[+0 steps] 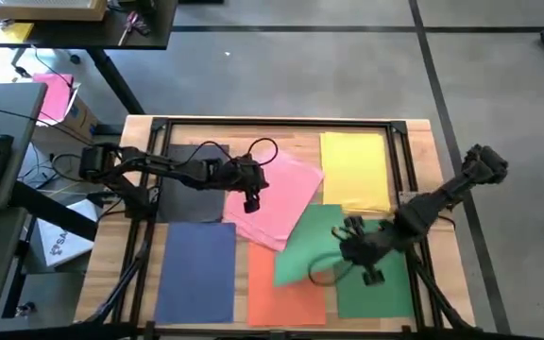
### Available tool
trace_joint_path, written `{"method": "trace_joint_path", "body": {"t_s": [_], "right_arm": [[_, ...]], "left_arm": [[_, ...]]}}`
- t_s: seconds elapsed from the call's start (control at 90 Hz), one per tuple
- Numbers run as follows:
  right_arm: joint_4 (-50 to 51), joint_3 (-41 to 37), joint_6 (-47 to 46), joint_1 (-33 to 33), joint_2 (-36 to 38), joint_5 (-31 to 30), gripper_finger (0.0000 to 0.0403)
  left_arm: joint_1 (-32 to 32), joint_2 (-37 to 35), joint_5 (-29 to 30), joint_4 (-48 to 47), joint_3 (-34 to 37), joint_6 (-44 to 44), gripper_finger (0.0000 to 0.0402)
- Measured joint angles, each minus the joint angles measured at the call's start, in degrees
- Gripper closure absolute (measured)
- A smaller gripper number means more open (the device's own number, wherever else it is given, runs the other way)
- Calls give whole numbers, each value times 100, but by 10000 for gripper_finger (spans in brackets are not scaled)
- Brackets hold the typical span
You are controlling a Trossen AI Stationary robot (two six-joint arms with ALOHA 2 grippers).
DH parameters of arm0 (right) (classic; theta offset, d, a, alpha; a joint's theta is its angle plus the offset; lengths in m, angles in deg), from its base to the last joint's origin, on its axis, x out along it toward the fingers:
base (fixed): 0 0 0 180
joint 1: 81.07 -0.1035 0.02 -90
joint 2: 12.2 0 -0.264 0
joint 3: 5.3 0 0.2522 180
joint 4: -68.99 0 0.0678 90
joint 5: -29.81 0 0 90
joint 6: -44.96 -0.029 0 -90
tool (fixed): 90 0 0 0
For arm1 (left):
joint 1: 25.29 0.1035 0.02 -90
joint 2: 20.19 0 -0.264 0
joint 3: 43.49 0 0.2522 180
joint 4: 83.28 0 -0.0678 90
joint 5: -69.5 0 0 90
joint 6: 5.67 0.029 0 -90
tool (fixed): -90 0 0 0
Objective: Organize paper
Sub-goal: Stack the green paper on top of the green paper
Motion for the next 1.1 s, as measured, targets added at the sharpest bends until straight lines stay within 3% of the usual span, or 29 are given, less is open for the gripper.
{"method": "trace_joint_path", "body": {"t_s": [0.289,0.5,0.856,1.1], "right_arm": [[480,-4,-3070,-1530,-7,-622,403],[878,-4,-4421,-2291,-117,-268,403],[950,-7,-4521,-2906,-1033,789,403],[913,-7,-3916,-3146,-1488,981,403]], "left_arm": [[-896,0,-20,699,0,-14,394],[-1344,374,-19,1691,-11,-52,394],[-1693,1926,-152,1981,-1237,180,394],[-1777,2326,-154,1965,-1617,252,394]]}}
